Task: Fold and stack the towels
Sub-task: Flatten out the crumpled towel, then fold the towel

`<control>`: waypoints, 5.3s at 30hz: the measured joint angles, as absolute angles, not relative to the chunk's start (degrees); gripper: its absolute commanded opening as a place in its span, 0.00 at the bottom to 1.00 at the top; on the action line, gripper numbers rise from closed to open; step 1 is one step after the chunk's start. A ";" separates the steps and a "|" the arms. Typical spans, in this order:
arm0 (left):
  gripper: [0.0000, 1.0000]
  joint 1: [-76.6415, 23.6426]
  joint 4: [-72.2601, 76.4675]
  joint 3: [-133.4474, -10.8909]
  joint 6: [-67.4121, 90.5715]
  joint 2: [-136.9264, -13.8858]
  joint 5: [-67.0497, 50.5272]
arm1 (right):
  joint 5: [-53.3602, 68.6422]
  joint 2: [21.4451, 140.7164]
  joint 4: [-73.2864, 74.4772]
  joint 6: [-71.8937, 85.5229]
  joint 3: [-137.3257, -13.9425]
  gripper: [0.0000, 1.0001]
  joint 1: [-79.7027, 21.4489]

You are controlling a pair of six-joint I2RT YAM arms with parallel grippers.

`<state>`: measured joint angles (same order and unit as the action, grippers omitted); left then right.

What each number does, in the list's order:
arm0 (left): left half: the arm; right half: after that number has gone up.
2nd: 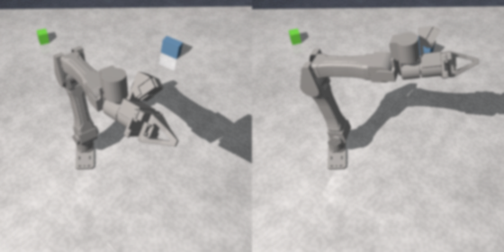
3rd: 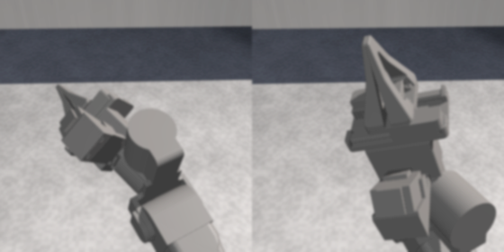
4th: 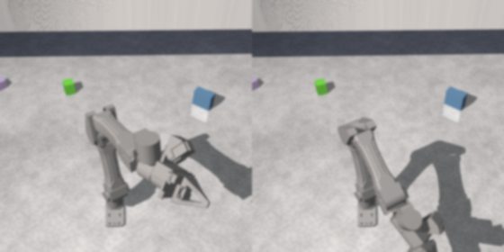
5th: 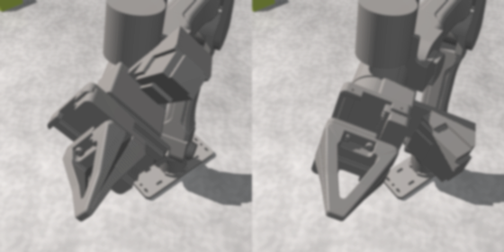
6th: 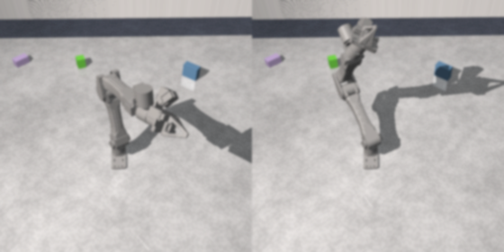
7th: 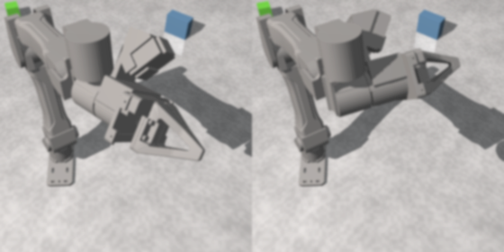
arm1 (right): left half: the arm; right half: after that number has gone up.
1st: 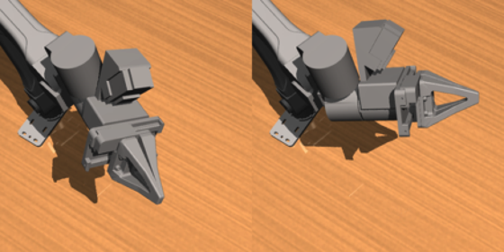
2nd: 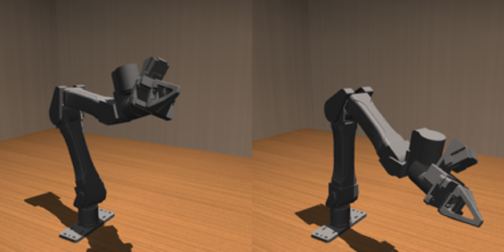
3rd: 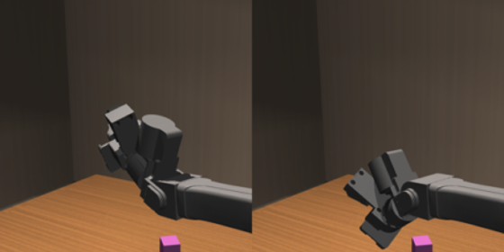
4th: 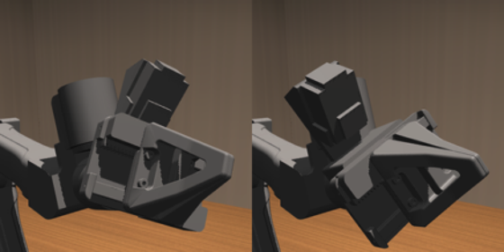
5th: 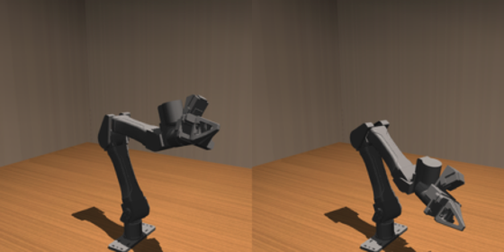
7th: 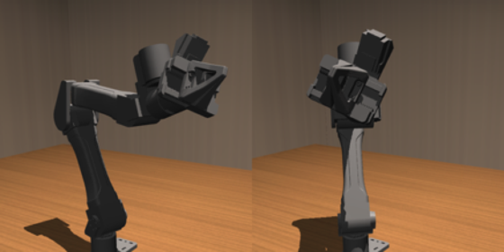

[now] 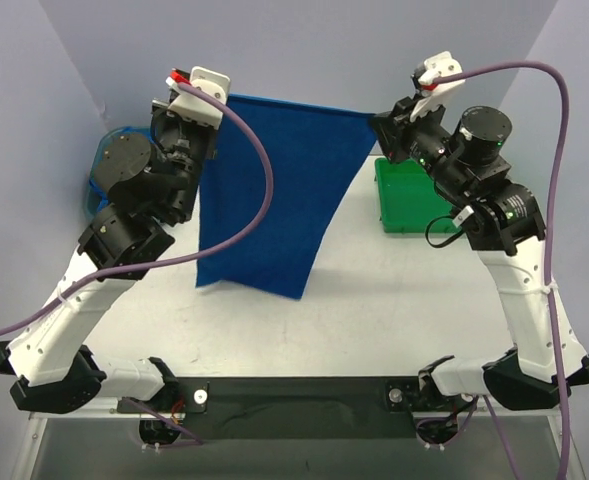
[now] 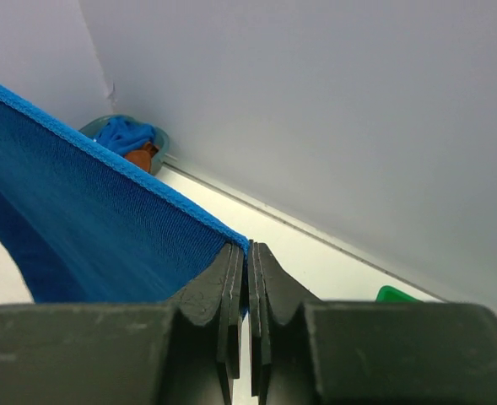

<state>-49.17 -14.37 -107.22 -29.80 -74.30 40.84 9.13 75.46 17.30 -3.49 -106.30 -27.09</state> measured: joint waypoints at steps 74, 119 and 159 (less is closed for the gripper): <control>0.00 -17.74 -9.43 -80.53 1.32 -104.03 10.72 | 17.23 109.08 -0.05 -0.43 -85.80 0.00 -18.61; 0.00 -19.44 -16.62 -47.81 35.42 -91.39 -10.74 | 26.65 103.07 4.67 22.76 -58.06 0.00 -13.89; 0.00 -27.38 -21.30 -40.07 35.70 -82.30 -5.17 | 26.55 93.03 9.98 24.60 -45.78 0.00 -16.36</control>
